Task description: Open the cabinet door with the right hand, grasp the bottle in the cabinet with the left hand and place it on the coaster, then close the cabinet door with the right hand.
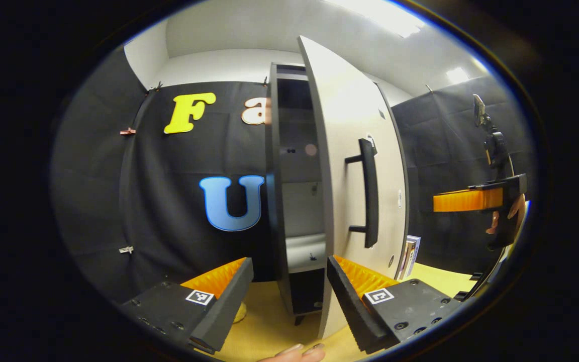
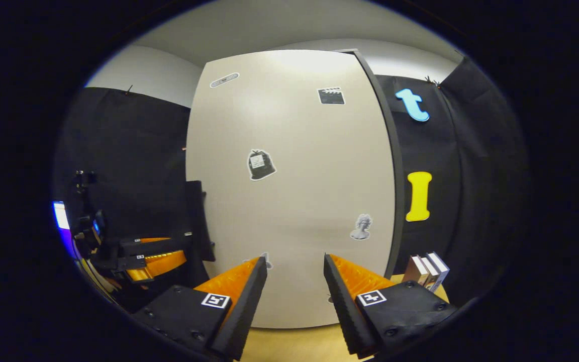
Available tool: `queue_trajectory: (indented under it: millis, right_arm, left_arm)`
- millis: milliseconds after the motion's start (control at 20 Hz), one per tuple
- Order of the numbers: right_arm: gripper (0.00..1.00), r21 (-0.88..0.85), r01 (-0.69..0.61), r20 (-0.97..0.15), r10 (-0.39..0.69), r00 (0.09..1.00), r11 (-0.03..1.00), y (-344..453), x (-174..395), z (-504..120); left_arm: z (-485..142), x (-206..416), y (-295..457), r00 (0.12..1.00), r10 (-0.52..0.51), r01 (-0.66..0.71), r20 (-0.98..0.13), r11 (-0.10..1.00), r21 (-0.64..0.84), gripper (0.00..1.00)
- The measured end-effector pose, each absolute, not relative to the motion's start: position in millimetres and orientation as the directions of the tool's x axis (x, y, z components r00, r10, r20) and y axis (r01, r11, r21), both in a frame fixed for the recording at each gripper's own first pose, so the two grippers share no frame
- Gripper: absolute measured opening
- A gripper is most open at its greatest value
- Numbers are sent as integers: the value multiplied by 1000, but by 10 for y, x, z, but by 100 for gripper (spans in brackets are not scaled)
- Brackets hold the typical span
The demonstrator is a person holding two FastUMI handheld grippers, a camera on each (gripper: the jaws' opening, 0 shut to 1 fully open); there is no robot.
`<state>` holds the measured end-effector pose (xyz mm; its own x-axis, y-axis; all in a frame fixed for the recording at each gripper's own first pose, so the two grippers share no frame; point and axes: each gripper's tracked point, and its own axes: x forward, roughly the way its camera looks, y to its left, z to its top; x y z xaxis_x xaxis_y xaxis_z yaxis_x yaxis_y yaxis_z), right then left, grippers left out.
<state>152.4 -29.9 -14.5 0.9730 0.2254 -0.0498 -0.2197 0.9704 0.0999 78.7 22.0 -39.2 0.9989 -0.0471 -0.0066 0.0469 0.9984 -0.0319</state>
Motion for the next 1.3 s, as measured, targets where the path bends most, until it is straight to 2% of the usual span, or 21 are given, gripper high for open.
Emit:
queue_trajectory:
  millis: [50, 200, 450, 750, 1300]
  right_arm:
    - [82, 103, -213, -42, 218, 975, 972, -331, 1523, -135]
    - [83, 72, -201, -25, 203, 979, 977, -431, 1497, -135]
    - [96, 28, -207, -9, 207, 978, 978, -498, 1526, -175]
    - [97, 36, -167, -13, 168, 986, 985, -650, 1571, -173]
    - [97, -13, -181, -9, 181, 983, 983, -658, 1585, -168]
  left_arm:
    - [-363, 801, 152, 999, -53, 53, -4, 998, -31, 92]
    - [-392, 840, 1, 998, -69, 69, -11, 997, -46, 92]
    - [-343, 880, -125, 998, -64, 63, -16, 995, -84, 92]
    - [-266, 899, -370, 996, -94, 94, 1, 994, -46, 93]
    - [-200, 956, -544, 989, -150, 150, 3, 988, -41, 93]
